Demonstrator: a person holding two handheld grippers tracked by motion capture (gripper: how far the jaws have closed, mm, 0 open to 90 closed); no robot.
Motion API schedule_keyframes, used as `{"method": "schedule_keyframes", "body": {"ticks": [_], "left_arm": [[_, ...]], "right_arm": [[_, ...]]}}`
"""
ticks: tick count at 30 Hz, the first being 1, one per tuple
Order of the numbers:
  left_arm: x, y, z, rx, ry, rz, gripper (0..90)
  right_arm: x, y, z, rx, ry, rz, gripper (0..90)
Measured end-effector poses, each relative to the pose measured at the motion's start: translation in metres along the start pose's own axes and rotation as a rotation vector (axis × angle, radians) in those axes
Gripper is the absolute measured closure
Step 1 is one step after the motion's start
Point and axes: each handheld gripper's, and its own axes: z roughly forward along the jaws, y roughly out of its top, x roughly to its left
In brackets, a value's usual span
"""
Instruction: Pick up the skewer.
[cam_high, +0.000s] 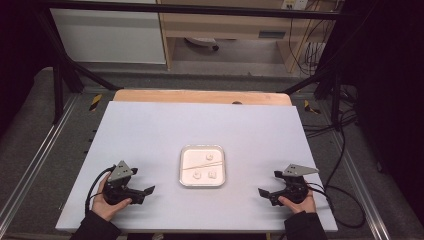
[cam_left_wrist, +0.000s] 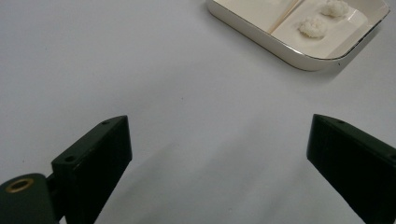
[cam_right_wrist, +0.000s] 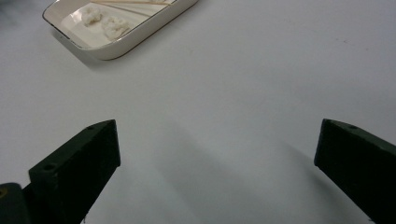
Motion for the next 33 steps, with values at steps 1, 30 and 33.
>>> {"method": "schedule_keyframes", "body": {"ticks": [1, 30, 33], "left_arm": [[0.0, 0.0, 0.0, 0.001, -0.001, 0.0, 6.4], [0.001, 0.012, -0.001, 0.006, 0.013, 0.004, 7.3], [0.001, 0.015, -0.001, 0.007, 0.016, 0.005, 7.7]], "right_arm": [[0.0, 0.0, 0.0, 0.0, 0.0, 0.0, 0.9], [0.0, 0.001, 0.0, 0.001, -0.004, 0.007, 0.9], [0.0, 0.001, 0.0, 0.001, -0.003, 0.007, 1.0]]}}
